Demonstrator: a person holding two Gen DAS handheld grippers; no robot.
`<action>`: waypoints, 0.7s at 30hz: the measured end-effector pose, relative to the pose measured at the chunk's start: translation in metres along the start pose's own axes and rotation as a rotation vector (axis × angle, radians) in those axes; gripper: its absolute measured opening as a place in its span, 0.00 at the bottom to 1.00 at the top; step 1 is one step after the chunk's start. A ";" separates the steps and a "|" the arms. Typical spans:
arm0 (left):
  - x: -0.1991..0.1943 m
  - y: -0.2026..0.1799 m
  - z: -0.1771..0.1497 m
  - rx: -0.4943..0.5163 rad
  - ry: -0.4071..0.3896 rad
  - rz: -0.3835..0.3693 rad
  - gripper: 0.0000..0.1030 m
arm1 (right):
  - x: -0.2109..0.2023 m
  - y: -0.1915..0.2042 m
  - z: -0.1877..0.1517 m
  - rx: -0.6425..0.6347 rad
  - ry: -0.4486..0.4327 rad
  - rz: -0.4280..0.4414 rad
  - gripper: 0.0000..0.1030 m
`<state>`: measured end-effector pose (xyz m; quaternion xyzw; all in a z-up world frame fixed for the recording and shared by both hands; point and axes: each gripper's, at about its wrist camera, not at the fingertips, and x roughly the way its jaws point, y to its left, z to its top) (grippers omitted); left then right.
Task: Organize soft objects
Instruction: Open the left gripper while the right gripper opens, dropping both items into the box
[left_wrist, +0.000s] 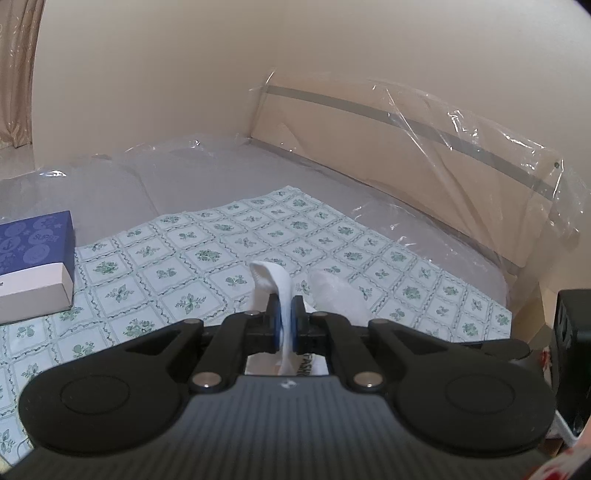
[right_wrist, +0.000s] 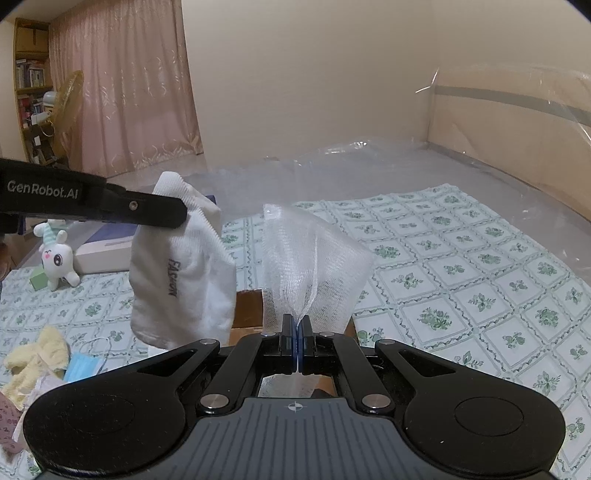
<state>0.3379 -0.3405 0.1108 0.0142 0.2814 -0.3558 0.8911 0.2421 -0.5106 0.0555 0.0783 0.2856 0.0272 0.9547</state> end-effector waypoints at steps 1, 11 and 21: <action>0.002 0.000 0.000 -0.001 -0.001 -0.001 0.04 | 0.001 0.000 0.000 -0.001 0.000 -0.005 0.01; 0.027 0.013 -0.023 0.041 0.100 0.071 0.10 | 0.016 -0.003 -0.010 0.008 0.035 -0.001 0.01; 0.015 0.035 -0.051 0.042 0.153 0.146 0.28 | 0.038 0.011 -0.020 0.008 0.092 0.056 0.01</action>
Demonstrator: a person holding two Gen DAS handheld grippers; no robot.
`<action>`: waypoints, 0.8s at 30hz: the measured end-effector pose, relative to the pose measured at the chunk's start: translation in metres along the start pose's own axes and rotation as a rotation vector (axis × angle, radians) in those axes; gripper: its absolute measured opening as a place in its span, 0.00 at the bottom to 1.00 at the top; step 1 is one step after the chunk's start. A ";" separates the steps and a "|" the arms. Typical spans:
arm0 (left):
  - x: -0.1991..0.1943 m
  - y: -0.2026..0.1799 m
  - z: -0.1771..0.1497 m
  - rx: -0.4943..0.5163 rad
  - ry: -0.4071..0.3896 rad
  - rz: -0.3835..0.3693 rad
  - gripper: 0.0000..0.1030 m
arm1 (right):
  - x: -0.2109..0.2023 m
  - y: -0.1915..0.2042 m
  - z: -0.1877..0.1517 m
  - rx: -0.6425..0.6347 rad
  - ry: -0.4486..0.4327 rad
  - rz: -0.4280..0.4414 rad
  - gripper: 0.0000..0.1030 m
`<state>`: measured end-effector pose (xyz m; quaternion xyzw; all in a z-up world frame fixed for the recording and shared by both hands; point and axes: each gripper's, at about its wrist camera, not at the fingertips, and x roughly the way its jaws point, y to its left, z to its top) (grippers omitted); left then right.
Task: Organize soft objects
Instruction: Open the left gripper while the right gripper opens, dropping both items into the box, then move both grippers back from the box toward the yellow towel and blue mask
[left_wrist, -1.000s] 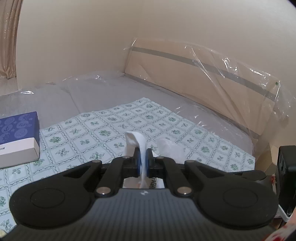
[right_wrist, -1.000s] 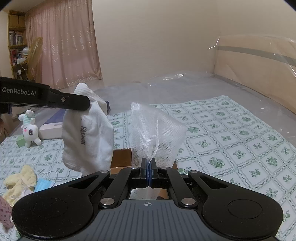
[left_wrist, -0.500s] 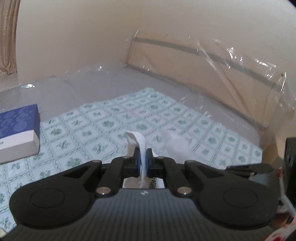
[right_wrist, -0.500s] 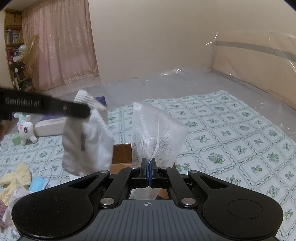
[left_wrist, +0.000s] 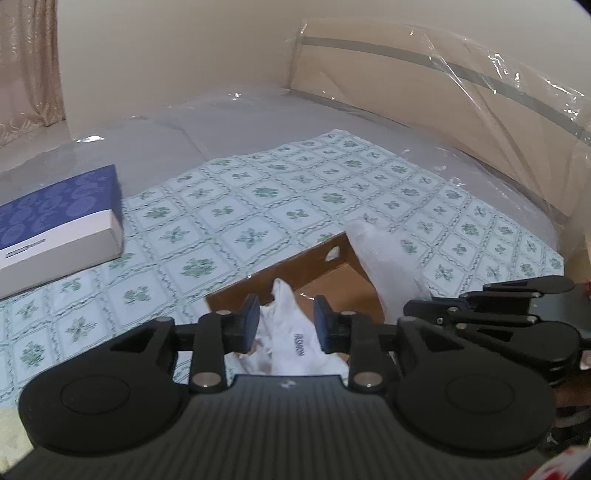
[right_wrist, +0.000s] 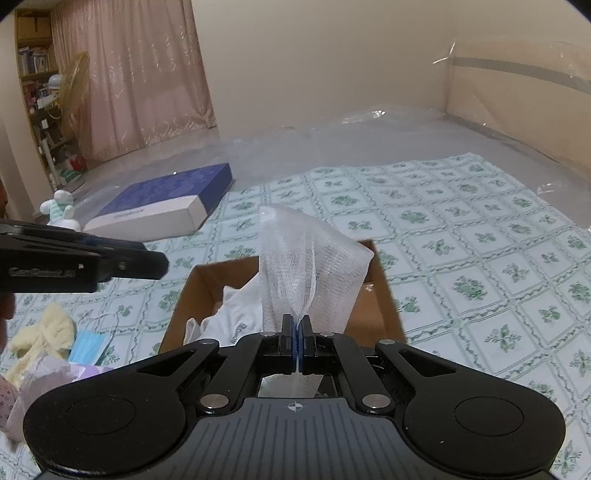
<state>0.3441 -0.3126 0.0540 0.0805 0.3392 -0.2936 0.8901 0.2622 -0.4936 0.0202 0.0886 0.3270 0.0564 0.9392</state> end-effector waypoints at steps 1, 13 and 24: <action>-0.003 0.002 -0.003 -0.001 -0.004 0.007 0.28 | 0.001 0.001 0.000 -0.002 0.000 0.002 0.01; -0.051 0.007 -0.019 -0.024 -0.046 0.037 0.45 | -0.018 -0.004 -0.005 0.081 -0.019 0.005 0.53; -0.107 -0.003 -0.050 -0.065 -0.067 0.025 0.55 | -0.080 0.015 -0.032 0.086 -0.020 -0.043 0.54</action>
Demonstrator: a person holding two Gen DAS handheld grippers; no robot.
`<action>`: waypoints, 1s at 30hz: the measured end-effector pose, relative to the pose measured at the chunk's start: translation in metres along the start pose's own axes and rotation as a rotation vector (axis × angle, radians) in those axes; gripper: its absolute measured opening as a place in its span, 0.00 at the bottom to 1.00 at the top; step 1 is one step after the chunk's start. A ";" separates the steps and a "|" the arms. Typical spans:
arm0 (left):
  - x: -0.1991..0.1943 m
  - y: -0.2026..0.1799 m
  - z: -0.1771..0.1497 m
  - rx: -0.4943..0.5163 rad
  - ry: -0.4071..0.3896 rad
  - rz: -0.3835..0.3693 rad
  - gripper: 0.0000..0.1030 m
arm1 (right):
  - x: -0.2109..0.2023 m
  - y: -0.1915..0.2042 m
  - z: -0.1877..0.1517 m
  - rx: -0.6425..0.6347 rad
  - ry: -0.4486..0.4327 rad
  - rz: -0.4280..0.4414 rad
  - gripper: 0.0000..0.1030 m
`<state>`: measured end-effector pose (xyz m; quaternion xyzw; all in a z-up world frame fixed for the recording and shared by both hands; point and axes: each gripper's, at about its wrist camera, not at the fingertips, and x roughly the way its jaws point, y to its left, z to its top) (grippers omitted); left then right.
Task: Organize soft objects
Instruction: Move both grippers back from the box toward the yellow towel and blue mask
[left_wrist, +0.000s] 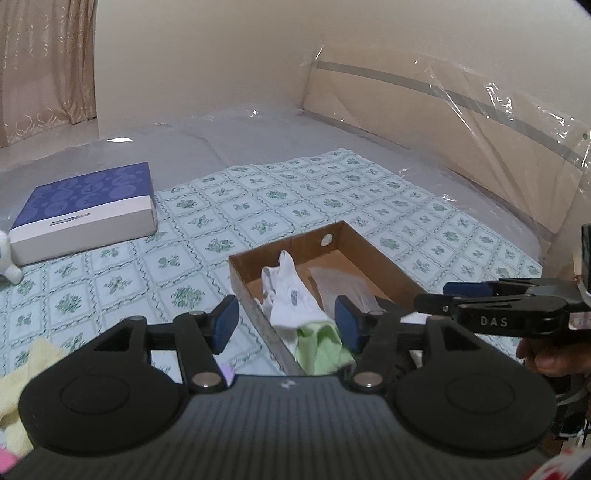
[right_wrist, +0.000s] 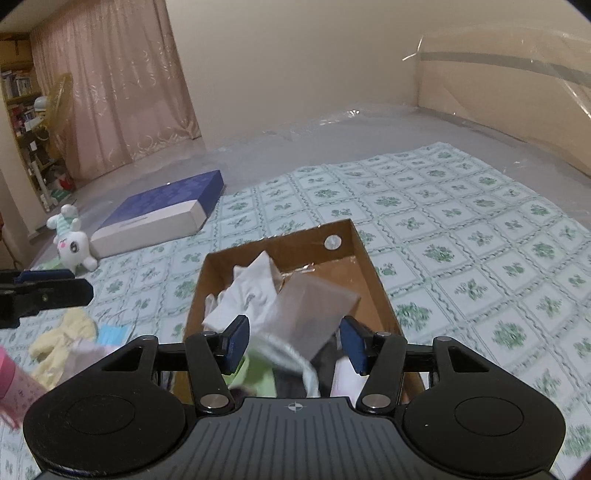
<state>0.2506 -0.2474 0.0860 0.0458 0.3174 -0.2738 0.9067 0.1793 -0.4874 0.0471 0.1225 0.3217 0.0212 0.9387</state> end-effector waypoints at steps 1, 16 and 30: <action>-0.006 -0.001 -0.003 0.001 -0.002 0.002 0.55 | -0.008 0.003 -0.005 -0.003 -0.001 -0.002 0.54; -0.111 -0.016 -0.077 -0.062 -0.042 0.046 0.80 | -0.097 0.065 -0.062 0.024 -0.024 0.004 0.61; -0.192 0.010 -0.137 -0.095 -0.087 0.143 0.84 | -0.117 0.128 -0.100 -0.049 0.003 0.034 0.62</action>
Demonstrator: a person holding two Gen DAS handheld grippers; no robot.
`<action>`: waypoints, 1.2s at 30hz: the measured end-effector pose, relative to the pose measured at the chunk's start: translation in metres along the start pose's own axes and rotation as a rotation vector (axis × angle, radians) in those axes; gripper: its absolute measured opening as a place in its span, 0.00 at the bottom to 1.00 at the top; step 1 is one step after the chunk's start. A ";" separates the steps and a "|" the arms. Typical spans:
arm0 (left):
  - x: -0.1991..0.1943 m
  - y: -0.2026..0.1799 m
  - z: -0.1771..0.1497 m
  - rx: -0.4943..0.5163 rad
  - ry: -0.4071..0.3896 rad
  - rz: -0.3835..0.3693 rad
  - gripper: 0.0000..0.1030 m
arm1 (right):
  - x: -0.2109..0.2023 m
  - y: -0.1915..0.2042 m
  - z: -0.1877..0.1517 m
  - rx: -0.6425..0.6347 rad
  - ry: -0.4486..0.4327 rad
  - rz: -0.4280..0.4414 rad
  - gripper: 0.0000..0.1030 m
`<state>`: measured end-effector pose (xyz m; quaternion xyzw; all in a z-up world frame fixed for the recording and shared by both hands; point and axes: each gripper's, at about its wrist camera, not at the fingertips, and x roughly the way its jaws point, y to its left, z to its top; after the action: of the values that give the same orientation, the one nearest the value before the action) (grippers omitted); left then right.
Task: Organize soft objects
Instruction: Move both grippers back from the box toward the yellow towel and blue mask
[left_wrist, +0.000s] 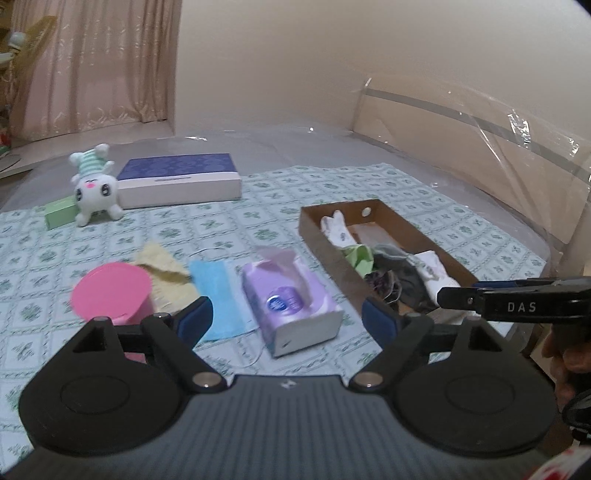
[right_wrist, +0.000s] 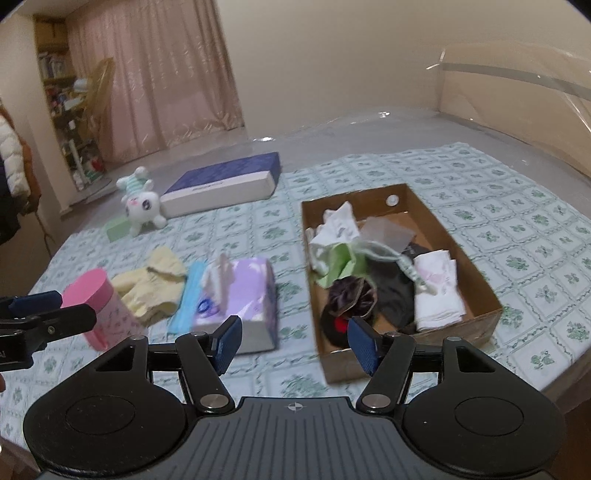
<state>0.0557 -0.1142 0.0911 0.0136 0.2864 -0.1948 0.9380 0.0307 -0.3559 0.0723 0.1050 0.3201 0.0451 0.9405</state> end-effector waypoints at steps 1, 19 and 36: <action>-0.004 0.003 -0.003 -0.003 -0.002 0.006 0.84 | 0.001 0.005 -0.001 -0.008 0.003 0.002 0.62; -0.044 0.065 -0.044 -0.108 0.015 0.114 0.84 | 0.026 0.069 -0.027 -0.122 0.070 0.053 0.62; -0.054 0.113 -0.059 -0.176 0.037 0.194 0.84 | 0.048 0.097 -0.032 -0.157 0.100 0.087 0.62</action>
<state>0.0252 0.0173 0.0609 -0.0375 0.3171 -0.0773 0.9445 0.0474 -0.2493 0.0415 0.0423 0.3573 0.1163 0.9258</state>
